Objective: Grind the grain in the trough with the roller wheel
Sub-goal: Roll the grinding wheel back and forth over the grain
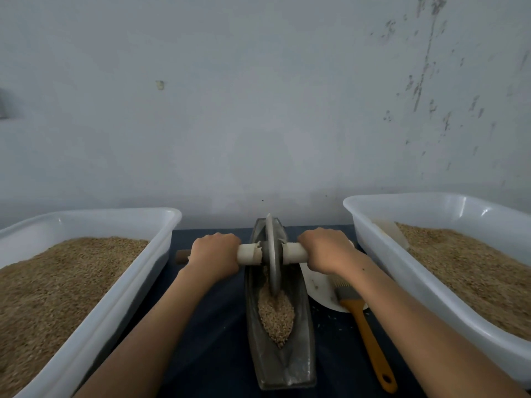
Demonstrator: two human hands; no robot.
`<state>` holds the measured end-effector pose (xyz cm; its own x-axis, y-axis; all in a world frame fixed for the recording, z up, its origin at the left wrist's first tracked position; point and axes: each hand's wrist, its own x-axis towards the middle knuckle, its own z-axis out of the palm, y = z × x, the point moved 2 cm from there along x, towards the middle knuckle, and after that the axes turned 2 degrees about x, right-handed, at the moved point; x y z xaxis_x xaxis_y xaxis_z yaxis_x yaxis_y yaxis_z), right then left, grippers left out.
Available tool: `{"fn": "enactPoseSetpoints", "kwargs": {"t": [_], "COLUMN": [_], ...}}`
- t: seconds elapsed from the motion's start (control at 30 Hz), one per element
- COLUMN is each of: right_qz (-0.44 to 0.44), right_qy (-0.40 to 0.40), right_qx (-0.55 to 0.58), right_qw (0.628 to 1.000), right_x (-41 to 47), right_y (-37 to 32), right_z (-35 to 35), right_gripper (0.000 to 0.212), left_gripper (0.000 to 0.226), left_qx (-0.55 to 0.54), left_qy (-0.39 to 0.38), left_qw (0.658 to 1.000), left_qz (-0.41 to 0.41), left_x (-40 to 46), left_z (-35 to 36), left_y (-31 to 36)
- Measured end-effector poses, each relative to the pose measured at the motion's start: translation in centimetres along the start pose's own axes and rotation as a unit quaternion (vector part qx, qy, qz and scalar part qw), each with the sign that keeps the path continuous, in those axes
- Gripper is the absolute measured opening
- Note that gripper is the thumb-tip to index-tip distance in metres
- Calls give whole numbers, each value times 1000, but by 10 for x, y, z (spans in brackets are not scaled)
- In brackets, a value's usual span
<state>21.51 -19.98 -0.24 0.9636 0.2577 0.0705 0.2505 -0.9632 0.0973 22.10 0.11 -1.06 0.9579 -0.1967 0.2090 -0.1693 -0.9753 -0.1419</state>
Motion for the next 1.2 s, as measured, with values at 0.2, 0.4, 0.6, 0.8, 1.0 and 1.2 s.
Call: {"fn": "enactPoseSetpoints", "kwargs": {"t": [0.2,0.4,0.6,0.8,1.0,1.2], "right_qz": [8,8,19,9,22,14], "right_qy": [-163,-85,67,-68,-168,-66], "right_qx": [64,34,7,11,60,33], "right_qw": [984,996,998,998,984,997], "right_x": [-7,-1,2,-2,-5,0], "right_y": [1,2,3,3,4,7], "right_z": [-3,0,5,-2,-2,0], "right_gripper": [37,36,19,35,39,34], "left_gripper": [45,39,24,38,41,34], "left_qx": [-6,-6,14,4,-62,0], "left_qy": [-159,-89,38,-101,-213,-65], "left_qw": [987,996,999,995,974,998], "left_qz": [19,4,-6,16,33,18], "left_x": [-2,2,2,0,-2,0], "left_z": [-4,0,1,-3,-6,-5], "left_y": [-3,-4,-5,-9,-13,-10]}}
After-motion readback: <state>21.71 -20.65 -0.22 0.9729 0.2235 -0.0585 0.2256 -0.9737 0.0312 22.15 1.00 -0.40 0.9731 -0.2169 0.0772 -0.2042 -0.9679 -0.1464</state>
